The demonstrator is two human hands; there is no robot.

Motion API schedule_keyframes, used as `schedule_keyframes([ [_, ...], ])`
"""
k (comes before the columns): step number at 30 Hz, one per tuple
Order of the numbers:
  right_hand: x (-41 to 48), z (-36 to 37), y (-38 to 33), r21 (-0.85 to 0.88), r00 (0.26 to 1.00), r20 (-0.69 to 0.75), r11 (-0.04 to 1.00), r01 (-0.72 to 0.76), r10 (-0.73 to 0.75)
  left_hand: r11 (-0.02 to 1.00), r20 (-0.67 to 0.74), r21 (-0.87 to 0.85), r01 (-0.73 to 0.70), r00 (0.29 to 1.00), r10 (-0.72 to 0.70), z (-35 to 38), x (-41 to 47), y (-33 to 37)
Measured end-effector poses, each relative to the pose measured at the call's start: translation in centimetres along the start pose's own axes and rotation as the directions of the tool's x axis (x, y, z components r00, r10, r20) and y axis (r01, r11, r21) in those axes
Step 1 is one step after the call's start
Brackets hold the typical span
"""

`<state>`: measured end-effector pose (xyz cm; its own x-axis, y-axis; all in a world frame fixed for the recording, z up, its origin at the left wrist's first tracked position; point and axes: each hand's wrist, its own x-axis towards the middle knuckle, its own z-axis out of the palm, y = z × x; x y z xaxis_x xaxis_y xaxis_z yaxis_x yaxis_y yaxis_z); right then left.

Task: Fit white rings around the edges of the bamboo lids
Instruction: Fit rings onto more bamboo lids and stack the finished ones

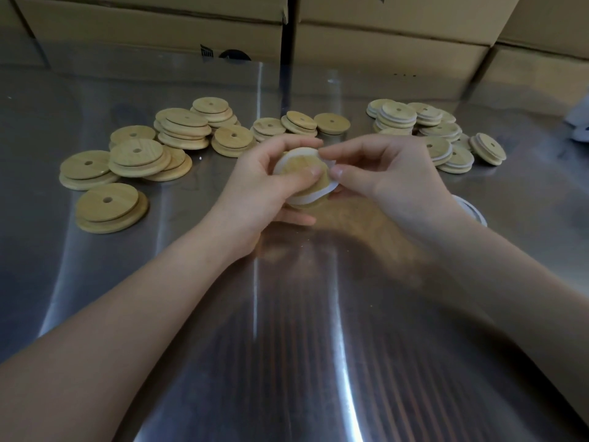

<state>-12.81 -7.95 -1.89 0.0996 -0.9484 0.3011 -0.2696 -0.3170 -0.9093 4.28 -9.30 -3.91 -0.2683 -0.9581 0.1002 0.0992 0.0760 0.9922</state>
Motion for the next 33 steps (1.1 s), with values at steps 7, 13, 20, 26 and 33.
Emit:
schedule_keyframes([
  [7,0.0,-0.2,0.0,-0.088,0.997,0.05,0.994,0.07,-0.066,0.935,0.017,0.292,-0.199,0.979,0.203,-0.3,0.0,0.5],
  [13,0.0,0.2,0.1,-0.153,0.997,0.025,0.985,0.074,-0.071,0.834,0.015,0.487,-0.261,0.957,0.291,0.3,-0.1,0.1],
  [20,0.2,0.2,0.5,-0.155,0.999,0.014,0.987,0.044,-0.042,0.846,-0.046,0.473,-0.245,0.952,0.301,0.4,0.0,-0.5],
  [26,0.6,-0.3,0.1,-0.191,0.997,0.069,0.98,0.053,-0.041,0.963,-0.138,0.237,-0.126,0.977,0.162,0.6,0.2,-0.6],
  [33,0.7,-0.5,-0.1,-0.214,0.995,0.064,0.972,0.094,-0.082,0.999,-0.142,0.045,-0.022,0.989,0.028,0.8,-0.1,-0.1],
])
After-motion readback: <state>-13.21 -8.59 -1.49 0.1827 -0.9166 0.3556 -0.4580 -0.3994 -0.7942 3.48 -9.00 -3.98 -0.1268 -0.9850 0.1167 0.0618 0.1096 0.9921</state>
